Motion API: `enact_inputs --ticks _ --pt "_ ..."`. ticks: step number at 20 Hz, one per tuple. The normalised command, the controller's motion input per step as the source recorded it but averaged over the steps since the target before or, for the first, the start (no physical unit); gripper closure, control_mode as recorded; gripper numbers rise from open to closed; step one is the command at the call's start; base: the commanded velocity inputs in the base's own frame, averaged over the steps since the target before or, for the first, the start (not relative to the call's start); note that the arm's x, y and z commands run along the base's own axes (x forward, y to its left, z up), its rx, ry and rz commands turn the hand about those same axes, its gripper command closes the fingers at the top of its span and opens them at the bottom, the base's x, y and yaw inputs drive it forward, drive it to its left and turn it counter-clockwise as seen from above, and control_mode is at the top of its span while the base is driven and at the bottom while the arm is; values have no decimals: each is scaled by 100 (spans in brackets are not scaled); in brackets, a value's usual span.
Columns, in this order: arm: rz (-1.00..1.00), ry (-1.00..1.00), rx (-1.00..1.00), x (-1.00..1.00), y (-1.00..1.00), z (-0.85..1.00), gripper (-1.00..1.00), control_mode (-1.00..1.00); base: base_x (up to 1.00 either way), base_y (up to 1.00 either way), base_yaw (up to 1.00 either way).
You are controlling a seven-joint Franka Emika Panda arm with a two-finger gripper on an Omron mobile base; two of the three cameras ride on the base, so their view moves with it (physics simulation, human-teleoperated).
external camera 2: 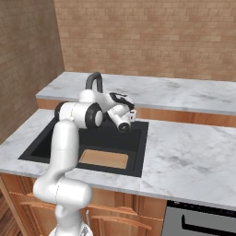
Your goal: Turn on the sink faucet with hot water and rinse the cutting board for ten seconds, then turn off the faucet. Push the cutting board to reach the water if necessary.
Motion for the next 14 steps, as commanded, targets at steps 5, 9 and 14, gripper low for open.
enact_inputs --ticks 5,9,14 --pt "0 0 4 -80 -80 0 100 -100 0 0 0" --pt "0 0 4 -100 -70 0 100 -100 0 0 0" --pt "0 0 3 -100 -71 0 100 -100 0 0 0"
